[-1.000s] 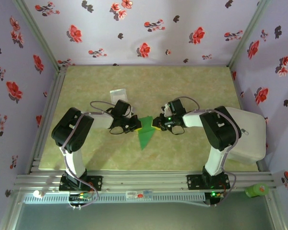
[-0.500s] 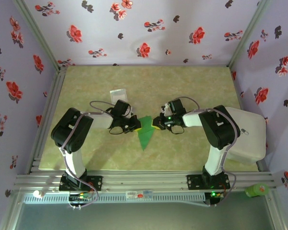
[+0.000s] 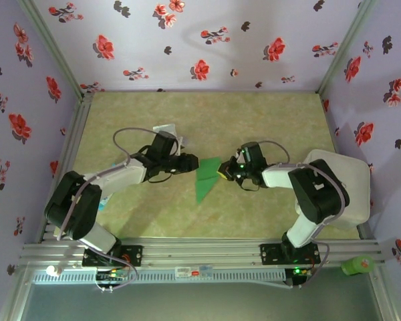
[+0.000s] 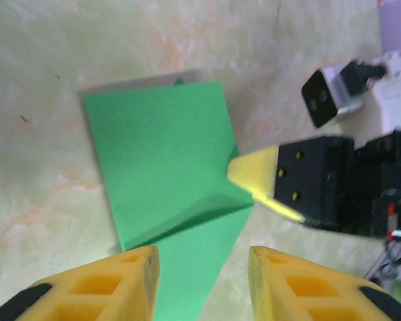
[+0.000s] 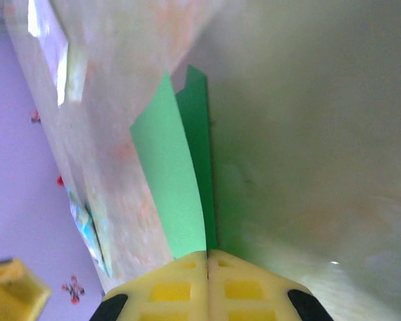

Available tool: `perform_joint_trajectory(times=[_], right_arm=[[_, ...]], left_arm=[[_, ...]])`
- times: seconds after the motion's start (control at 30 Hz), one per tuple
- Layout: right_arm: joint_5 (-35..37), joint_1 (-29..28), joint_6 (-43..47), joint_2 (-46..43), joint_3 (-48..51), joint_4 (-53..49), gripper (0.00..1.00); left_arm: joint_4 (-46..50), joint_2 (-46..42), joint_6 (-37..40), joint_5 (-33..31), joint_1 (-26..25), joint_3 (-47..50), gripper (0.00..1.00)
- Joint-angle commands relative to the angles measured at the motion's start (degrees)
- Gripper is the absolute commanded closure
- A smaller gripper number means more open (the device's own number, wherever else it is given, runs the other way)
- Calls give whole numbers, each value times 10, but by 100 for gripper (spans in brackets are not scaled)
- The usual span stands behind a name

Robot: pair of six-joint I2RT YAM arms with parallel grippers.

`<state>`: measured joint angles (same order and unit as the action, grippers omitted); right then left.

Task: Fold a paper plane with a square sheet of paper (pick it up from the middle)
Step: Fold the wing for the fifth time at the center of the table.

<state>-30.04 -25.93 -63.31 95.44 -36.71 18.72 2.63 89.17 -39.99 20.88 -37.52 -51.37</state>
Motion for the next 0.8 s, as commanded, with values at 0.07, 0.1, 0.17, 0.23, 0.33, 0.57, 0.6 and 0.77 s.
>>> perform_joint_trajectory(times=[0.07, 0.1, 0.17, 0.23, 0.33, 0.57, 0.6, 0.77], right_arm=[[93, -29, -100, -40, 23, 40, 98], [102, -34, -102, -47, 21, 35, 97], [111, -40, -103, -53, 18, 20, 97], [109, -43, -105, -53, 15, 19, 97], [105, -43, -116, -57, 15, 16, 97], [104, -45, -118, -65, 10, 10, 97], [103, -46, -118, -64, 9, 8, 97], [104, -49, -119, -66, 9, 8, 97]], left_arm=[[60, -7, 95, -105, -66, -7, 60], [69, -8, 108, -129, -85, -8, 59], [74, -6, 137, -158, -113, -6, 59], [83, 0, 158, -200, -142, -9, 58], [97, 13, 182, -254, -173, -17, 55], [124, 53, 204, -320, -210, -46, 50], [126, 57, 206, -325, -214, -50, 49], [138, 87, 214, -350, -232, -71, 48]])
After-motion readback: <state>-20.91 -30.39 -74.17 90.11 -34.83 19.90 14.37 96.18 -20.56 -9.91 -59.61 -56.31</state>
